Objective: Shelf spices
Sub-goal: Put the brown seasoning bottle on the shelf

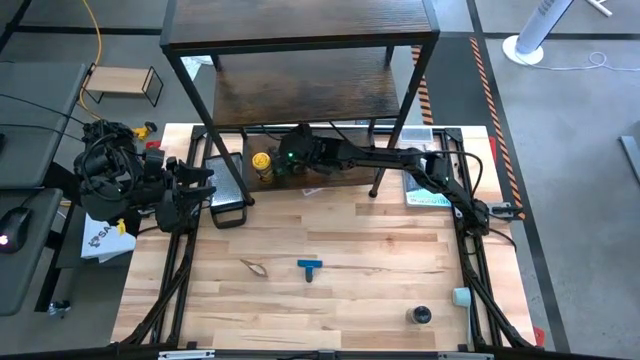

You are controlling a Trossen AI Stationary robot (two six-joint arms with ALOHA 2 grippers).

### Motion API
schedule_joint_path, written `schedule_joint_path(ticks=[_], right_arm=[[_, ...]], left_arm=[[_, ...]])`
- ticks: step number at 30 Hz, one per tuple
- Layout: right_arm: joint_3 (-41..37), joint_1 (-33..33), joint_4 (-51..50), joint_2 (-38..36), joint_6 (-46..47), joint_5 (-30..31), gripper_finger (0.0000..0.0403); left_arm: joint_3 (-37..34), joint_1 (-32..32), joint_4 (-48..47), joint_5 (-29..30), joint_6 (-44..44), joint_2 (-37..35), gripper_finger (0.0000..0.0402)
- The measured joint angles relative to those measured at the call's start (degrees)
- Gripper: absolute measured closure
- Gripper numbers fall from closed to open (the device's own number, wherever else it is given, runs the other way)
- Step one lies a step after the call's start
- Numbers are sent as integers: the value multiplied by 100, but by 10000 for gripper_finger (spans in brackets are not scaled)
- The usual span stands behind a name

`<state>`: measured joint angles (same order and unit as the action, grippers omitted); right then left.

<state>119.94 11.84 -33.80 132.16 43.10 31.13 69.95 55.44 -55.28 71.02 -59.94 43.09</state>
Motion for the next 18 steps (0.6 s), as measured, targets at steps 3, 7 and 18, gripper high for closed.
schedule_joint_path(ticks=[3,7,18], right_arm=[[1,-10,-91,0,68,-41,139],[13,-22,-258,0,226,-102,139],[24,-15,-923,-15,171,-430,170]], left_arm=[[0,-1,4,-2,2,3,45],[0,0,-1,7,6,2,45],[0,0,-7,26,96,2,45]])
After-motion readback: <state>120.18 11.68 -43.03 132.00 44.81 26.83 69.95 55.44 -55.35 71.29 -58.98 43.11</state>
